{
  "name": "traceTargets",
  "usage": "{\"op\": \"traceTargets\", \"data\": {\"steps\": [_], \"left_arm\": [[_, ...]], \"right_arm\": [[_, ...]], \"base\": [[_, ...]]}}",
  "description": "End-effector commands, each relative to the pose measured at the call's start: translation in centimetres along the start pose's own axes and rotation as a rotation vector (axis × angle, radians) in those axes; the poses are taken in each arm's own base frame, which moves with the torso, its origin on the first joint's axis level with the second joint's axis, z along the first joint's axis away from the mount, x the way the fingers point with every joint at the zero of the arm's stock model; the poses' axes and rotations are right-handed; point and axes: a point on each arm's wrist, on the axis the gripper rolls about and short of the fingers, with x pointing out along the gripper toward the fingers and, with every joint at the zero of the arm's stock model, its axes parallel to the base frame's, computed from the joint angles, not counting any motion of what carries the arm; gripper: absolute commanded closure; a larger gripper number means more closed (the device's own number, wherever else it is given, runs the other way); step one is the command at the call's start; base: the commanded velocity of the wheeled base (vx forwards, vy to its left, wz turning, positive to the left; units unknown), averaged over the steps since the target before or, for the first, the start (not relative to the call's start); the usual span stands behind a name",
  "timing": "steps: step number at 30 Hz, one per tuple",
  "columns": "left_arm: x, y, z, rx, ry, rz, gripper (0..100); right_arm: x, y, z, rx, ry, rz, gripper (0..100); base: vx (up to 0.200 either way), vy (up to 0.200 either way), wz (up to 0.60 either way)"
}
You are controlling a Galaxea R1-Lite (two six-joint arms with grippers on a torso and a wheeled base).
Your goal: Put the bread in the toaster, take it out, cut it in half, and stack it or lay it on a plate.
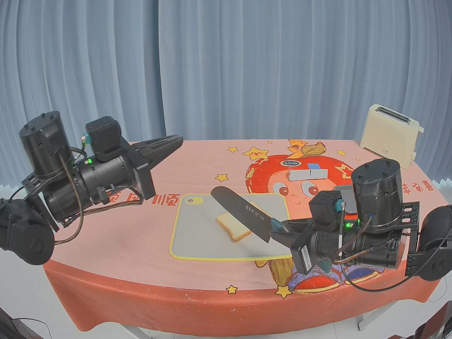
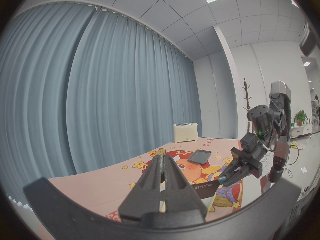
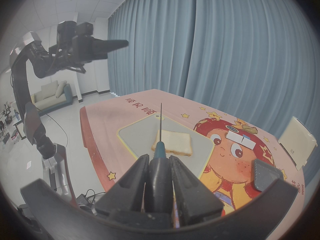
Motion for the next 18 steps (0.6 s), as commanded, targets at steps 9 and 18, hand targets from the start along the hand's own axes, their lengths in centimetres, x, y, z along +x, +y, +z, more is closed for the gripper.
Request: {"op": "traceTargets", "data": {"steps": [9,18], "left_arm": [[6.8,1.0,-4.9,-0.039,0.062,-0.061,100],[8.9,-0.2,-8.2,-0.084,0.068,-0.1,100]], "right_arm": [[1.7,-1.0,0.7,0.016,0.007,-0.058,100],[2.6,-0.9,0.1,0.011,0.039,-0.063,100]], "base": [[0.0,0.0,0.0],[0.0,0.0,0.0]]}}
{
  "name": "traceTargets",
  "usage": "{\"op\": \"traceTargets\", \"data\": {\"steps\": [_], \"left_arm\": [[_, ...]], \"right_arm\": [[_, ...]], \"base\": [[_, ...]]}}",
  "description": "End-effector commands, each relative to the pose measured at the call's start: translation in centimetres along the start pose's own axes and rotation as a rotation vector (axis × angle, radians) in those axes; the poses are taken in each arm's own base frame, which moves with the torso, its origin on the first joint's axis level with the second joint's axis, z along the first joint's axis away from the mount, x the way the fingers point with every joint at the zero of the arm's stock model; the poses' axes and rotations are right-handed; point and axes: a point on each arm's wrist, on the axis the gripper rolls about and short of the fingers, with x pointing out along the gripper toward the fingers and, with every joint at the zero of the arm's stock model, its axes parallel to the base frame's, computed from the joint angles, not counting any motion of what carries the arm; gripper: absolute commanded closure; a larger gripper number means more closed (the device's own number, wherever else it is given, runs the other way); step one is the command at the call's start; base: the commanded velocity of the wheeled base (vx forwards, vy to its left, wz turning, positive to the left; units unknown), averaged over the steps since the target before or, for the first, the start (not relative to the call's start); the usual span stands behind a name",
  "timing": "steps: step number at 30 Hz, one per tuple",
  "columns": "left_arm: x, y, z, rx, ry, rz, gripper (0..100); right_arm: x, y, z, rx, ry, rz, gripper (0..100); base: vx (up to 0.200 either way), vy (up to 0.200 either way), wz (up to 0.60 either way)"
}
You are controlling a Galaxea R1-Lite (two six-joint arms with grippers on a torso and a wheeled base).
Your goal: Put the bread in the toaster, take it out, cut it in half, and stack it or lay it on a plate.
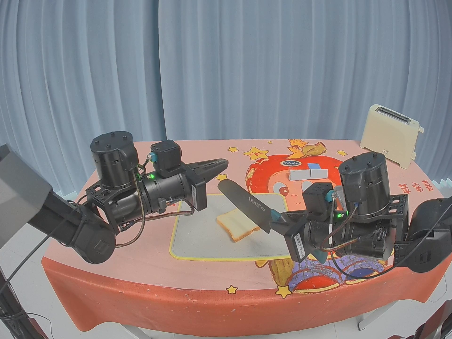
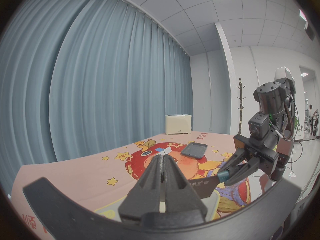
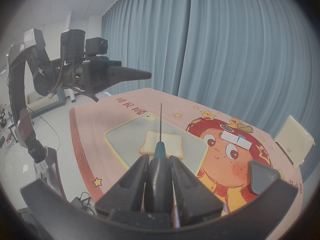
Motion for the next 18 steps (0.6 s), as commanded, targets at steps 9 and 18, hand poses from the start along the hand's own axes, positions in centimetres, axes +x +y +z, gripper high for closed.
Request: {"op": "traceTargets", "data": {"steps": [9,18], "left_arm": [[2.7,1.0,-2.5,0.004,-0.027,0.007,100],[4.5,1.9,-3.9,0.002,-0.019,0.085,100]], "right_arm": [[1.3,0.1,-0.8,-0.02,0.043,-0.028,100],[1.9,0.5,-1.2,-0.026,0.063,-0.021,100]], "base": [[0.0,0.0,0.0],[0.0,0.0,0.0]]}}
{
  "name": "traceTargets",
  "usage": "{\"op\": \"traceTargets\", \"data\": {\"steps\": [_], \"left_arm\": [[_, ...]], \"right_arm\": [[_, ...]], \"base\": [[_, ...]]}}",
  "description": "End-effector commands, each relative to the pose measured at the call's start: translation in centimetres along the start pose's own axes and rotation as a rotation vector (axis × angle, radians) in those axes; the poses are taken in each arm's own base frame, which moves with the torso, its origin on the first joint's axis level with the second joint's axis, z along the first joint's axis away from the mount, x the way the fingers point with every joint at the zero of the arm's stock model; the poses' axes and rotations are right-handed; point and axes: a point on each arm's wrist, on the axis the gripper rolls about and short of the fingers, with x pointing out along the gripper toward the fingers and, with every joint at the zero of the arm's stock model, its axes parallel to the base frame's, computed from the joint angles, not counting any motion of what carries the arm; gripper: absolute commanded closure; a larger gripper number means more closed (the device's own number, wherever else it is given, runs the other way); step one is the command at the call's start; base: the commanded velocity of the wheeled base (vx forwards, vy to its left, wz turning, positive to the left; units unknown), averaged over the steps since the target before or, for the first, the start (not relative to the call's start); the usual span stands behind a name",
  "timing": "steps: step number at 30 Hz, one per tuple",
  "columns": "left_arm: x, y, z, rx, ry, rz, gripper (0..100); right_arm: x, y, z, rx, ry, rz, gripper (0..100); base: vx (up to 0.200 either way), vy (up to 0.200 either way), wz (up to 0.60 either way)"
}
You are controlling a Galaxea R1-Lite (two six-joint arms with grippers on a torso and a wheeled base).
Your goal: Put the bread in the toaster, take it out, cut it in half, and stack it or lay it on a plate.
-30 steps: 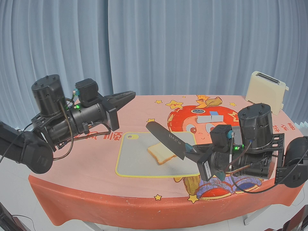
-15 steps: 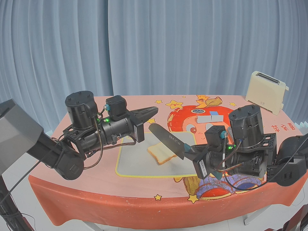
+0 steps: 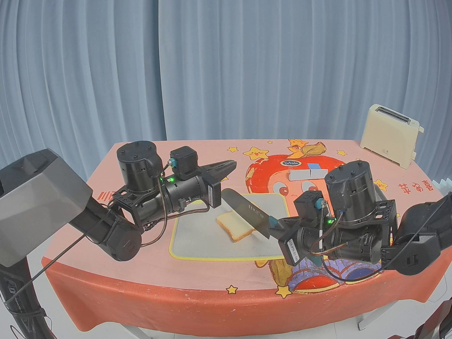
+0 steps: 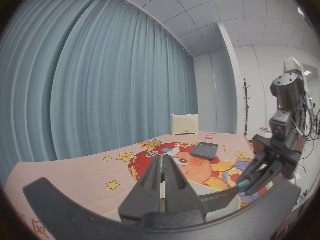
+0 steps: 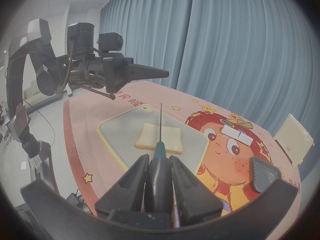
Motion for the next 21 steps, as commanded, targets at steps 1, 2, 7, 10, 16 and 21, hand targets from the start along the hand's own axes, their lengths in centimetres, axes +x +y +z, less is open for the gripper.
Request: {"op": "traceTargets", "data": {"steps": [1,2,7,10,16,21], "left_arm": [[1.0,0.5,-1.2,-0.003,0.014,0.058,100],[1.0,0.5,-1.3,-0.003,0.015,0.066,100],[1.4,0.1,-2.2,-0.005,0.039,0.058,100],[1.4,0.0,-2.5,-0.002,0.045,0.056,100],[1.4,0.0,-2.6,-0.003,0.046,0.053,100],[1.5,-0.1,-2.6,-0.002,0.045,0.049,100]], "right_arm": [[0.2,0.3,-0.1,-0.007,0.008,0.006,100],[0.2,0.3,-0.1,-0.007,0.008,0.001,100],[0.2,0.2,-0.1,-0.005,0.009,-0.014,100],[0.1,0.0,0.0,-0.001,0.004,-0.018,100],[0.2,-0.2,0.3,0.002,-0.006,-0.023,100],[0.2,-0.2,0.3,0.003,-0.004,-0.024,100]], "base": [[0.0,0.0,0.0],[0.0,0.0,0.0],[0.0,0.0,0.0],[0.0,0.0,0.0],[0.0,0.0,0.0],[0.0,0.0,0.0]]}}
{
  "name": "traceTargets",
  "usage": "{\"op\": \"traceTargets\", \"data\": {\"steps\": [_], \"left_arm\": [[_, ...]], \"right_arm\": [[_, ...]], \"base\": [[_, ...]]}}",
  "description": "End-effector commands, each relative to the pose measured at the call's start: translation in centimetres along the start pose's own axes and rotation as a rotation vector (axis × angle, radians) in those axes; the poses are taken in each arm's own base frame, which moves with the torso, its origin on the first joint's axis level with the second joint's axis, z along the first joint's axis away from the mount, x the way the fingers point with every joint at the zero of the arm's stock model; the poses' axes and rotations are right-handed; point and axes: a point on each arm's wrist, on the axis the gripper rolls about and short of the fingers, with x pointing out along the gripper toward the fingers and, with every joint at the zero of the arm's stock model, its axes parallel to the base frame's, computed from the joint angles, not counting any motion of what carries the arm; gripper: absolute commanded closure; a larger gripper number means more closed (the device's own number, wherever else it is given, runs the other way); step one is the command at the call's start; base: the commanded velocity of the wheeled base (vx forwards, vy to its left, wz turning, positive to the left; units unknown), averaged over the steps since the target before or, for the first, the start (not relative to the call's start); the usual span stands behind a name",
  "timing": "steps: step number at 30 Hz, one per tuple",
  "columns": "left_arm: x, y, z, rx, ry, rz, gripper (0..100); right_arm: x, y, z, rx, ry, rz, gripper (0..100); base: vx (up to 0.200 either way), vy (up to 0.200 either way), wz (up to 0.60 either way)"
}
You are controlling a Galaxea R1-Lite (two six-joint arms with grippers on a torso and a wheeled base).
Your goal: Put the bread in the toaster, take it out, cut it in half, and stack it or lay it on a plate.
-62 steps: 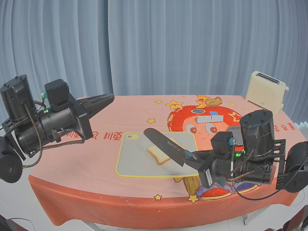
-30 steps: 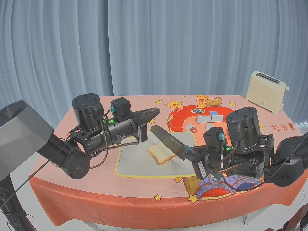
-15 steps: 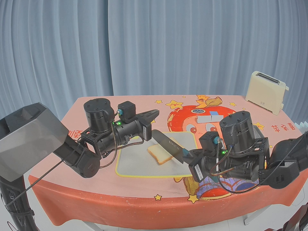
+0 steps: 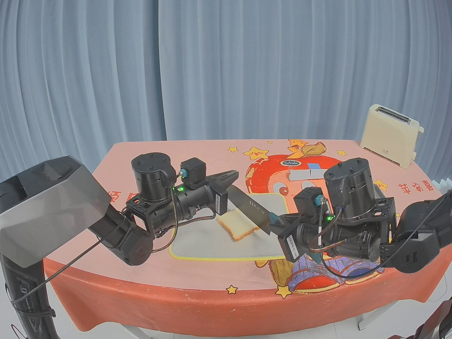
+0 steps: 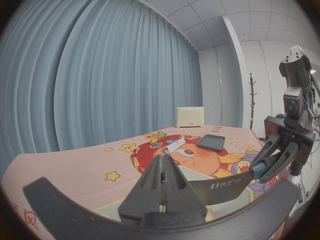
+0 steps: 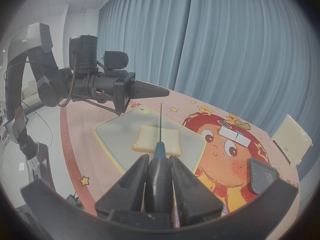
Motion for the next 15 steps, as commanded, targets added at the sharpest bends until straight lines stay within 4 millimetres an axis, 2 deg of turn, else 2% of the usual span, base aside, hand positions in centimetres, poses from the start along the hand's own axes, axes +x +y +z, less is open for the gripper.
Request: {"op": "traceTargets", "data": {"steps": [1,6,15], "left_arm": [[0.0,-0.1,0.1,0.0,-0.002,-0.005,100],[0.4,0.0,-0.9,-0.003,0.019,-0.005,100],[0.4,-0.7,-1.0,0.054,0.015,-0.028,100]], "right_arm": [[0.1,0.0,-0.1,-0.001,0.005,-0.001,100],[0.1,0.1,-0.3,-0.004,0.013,0.002,100],[0.2,0.2,-0.5,-0.005,0.02,0.003,100]], "base": [[0.0,0.0,0.0],[0.0,0.0,0.0],[0.0,0.0,0.0]]}}
